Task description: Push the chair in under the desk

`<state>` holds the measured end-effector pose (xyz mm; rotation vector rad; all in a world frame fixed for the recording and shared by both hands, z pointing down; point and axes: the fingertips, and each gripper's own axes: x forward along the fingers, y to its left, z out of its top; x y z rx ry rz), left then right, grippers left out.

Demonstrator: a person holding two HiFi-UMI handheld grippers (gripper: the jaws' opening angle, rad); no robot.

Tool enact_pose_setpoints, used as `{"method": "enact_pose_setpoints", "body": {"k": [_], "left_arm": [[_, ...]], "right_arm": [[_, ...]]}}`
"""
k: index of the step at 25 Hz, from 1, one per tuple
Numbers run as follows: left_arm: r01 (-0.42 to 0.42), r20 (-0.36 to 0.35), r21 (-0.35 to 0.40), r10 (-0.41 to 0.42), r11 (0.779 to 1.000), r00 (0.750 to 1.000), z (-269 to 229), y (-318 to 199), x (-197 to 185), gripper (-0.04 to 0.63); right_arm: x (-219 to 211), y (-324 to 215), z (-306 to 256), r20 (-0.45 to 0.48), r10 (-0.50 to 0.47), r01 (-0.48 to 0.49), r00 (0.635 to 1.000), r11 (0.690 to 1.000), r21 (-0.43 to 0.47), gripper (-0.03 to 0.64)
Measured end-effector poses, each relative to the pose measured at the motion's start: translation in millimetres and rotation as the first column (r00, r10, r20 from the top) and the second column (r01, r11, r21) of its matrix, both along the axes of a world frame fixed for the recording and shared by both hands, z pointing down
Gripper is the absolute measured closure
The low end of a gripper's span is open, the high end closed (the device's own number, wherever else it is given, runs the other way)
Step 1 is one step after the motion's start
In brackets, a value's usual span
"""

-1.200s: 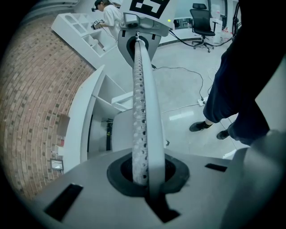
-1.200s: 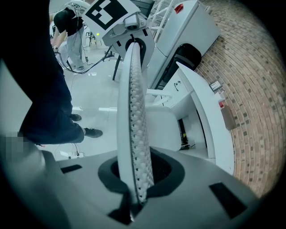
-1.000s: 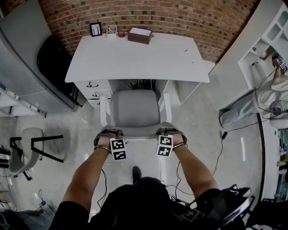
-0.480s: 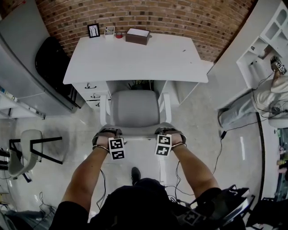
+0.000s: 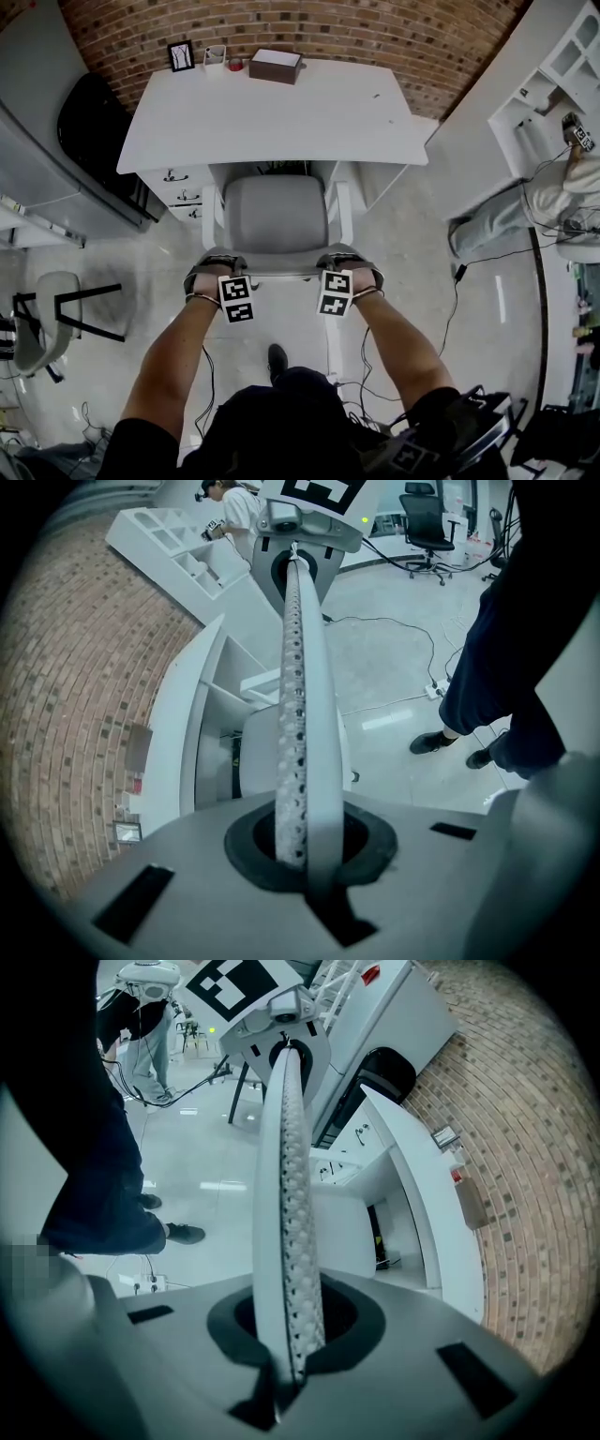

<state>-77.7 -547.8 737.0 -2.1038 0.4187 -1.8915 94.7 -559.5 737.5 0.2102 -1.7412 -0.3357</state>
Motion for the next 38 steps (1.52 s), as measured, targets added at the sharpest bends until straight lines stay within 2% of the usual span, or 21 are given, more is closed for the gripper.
{"method": "enact_pose_setpoints", "body": {"k": [16,20,22,24,25,28,32,34,38], "left_arm": [[-0.014,0.019,0.026,0.014,1.000,1.000,1,-18,-1,0.584],[-0.030,0.024,0.049,0.029,0.998,0.999,0,-11,-4,0.583],[-0.028,-0.010,0.060,0.029,0.998,1.000,-4,-8,-3,0.556],[-0.009,-0.074,0.070,0.014,0.998,0.997,-10,-5,1,0.465],[0.007,-0.108,0.078,0.001,0.997,0.994,-14,-4,2,0.453],[0.049,-0.186,0.120,-0.026,0.992,0.982,-32,-1,5,0.447],[0.033,-0.247,0.161,0.008,0.986,0.969,-56,19,8,0.445],[0.057,-0.302,0.175,-0.001,0.983,0.953,-69,31,9,0.445],[0.152,-0.445,0.185,-0.055,0.971,0.894,-101,49,5,0.446]], "right_arm": [[1,-16,-1,0.003,-0.002,0.002,1.000,0.999,0.045,0.589],[0,-14,-4,0.030,0.029,-0.031,0.999,0.997,0.070,0.558],[-1,-14,-9,0.075,0.068,-0.073,0.995,0.995,0.061,0.517],[-2,-13,-15,0.122,0.107,-0.114,0.987,0.992,0.051,0.469],[-3,-12,-18,0.142,0.120,-0.129,0.983,0.990,0.052,0.451],[-6,-7,-30,0.186,0.137,-0.153,0.973,0.985,0.076,0.416],[-10,6,-48,0.243,0.173,-0.200,0.954,0.976,0.091,0.408],[-14,14,-62,0.289,0.195,-0.232,0.937,0.968,0.099,0.413],[-20,25,-98,0.392,0.245,-0.313,0.887,0.942,0.119,0.430]]}}
